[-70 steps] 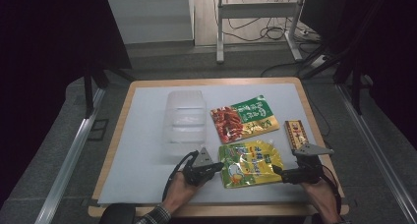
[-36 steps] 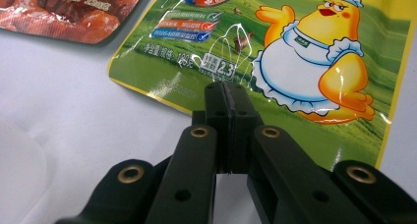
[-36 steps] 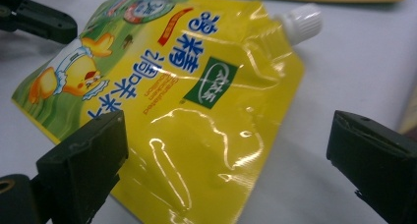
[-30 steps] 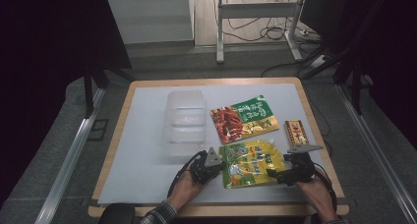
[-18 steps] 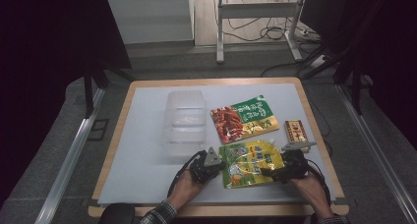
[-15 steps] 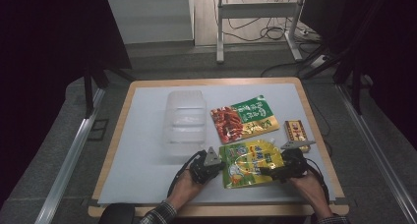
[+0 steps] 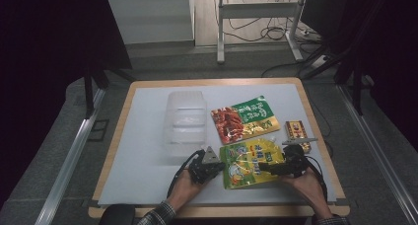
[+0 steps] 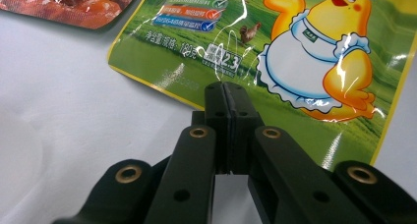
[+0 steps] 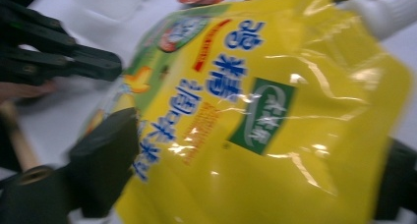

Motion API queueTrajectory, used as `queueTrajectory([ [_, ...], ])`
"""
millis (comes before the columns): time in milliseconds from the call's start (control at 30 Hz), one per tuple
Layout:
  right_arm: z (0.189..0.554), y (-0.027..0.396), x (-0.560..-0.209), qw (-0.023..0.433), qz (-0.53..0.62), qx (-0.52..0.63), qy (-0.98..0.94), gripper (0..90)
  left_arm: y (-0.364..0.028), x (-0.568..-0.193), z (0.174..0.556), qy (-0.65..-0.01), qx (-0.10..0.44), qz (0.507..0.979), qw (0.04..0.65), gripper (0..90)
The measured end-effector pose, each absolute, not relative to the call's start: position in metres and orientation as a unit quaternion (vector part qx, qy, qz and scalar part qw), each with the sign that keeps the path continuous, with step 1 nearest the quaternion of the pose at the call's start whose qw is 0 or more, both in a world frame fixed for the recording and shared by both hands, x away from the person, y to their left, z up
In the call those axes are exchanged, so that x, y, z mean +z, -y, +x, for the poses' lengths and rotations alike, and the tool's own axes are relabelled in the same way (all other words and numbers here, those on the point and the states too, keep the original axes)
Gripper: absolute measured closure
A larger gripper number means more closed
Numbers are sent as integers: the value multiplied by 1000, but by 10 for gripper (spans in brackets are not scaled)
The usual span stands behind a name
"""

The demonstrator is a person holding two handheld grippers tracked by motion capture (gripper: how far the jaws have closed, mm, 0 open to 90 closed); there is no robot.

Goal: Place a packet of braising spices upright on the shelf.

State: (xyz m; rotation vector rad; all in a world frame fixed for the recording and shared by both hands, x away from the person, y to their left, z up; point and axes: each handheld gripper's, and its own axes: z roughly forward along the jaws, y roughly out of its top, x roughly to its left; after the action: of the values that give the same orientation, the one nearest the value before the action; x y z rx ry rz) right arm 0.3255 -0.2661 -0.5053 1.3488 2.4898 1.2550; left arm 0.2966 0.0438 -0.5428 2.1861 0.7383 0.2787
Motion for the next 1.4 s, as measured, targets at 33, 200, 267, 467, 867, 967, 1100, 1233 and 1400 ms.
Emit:
queueTrajectory([
  [33,325,268,-503,19,434,420,-797,337,-44,-543,296,-292,111,863,397,893],
  [200,318,266,-493,41,415,445,-792,569,-43,-543,295,-291,121,863,395,873],
  [267,316,265,-488,57,406,452,-792,651,-43,-543,294,-290,130,863,392,855],
  [467,314,262,-486,78,400,441,-800,822,-46,-540,291,-293,138,865,384,746],
  [867,314,262,-480,66,398,450,-797,814,-60,-532,271,-294,142,857,398,462],
  [967,311,260,-475,84,376,443,-809,812,-65,-530,266,-290,141,862,390,408],
  [1100,313,260,-471,60,383,463,-797,851,-75,-526,262,-288,138,860,398,338],
  [1233,313,258,-466,51,385,468,-793,871,-80,-522,260,-292,132,851,416,250],
  [1400,316,256,-459,46,381,474,-793,878,-84,-520,256,-290,144,848,420,134],
])
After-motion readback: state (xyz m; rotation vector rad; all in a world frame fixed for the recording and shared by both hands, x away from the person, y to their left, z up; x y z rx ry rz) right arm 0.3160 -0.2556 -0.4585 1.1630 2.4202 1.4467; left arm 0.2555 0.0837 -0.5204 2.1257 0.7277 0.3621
